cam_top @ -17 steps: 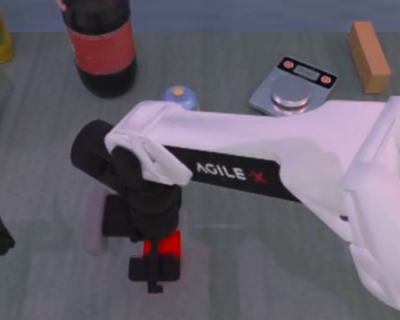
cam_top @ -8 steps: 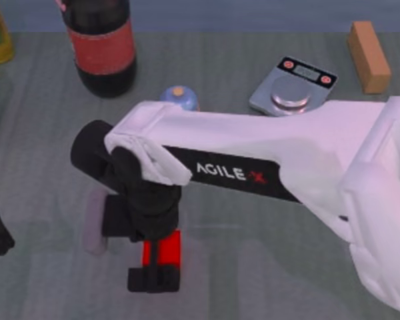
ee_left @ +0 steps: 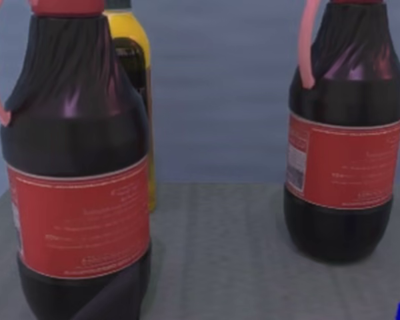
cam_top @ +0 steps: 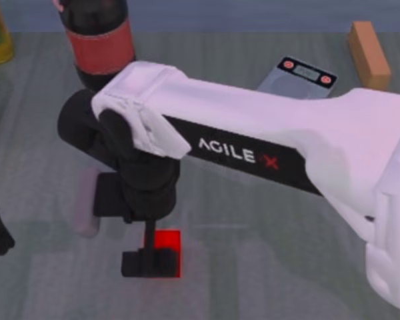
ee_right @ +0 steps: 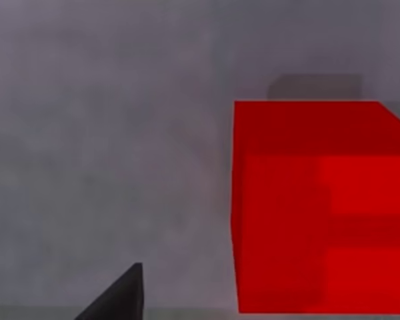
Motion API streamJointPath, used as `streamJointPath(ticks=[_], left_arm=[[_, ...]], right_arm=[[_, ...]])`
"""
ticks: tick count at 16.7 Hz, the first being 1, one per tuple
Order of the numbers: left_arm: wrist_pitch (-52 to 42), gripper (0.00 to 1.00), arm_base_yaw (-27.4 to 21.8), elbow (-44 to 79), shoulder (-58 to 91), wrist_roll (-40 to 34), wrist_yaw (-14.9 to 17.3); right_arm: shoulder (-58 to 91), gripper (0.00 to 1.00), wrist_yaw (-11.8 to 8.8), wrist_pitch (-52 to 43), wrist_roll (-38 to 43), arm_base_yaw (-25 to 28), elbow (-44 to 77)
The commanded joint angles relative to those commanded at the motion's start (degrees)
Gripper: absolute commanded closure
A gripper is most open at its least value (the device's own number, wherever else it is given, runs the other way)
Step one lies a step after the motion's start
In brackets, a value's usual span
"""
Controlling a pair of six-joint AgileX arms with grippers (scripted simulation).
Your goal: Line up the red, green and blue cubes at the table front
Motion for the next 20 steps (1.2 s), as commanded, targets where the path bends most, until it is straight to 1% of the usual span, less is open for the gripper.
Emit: streamJointPath(ticks=[2,7,8,10,12,14,20], left_arm=[[0.0,0.00,0.0,0.0,0.0,0.0,0.0],[0.0,0.00,0.0,0.0,0.0,0.0,0.0],[0.0,0.00,0.0,0.0,0.0,0.0,0.0],[0.0,0.00,0.0,0.0,0.0,0.0,0.0],[0.0,0.00,0.0,0.0,0.0,0.0,0.0],[0.0,0.00,0.0,0.0,0.0,0.0,0.0],[0.0,0.00,0.0,0.0,0.0,0.0,0.0]], right_arm=[[-0.6,0.00,0.0,-2.3,-0.1,0.1,2.2],[-0.6,0.00,0.1,-2.4,0.0,-0.2,2.3],[-0.6,0.00,0.1,-2.3,0.1,-0.8,2.2],[-0.7,0.00,0.1,-2.1,0.9,-4.0,2.1],[-0.8,0.00,0.2,-1.8,2.2,-9.4,1.7],[-0.9,0.00,0.2,-1.6,3.7,-16.2,1.1],[-1.0,0.00,0.3,-1.0,8.2,-40.8,-1.5]])
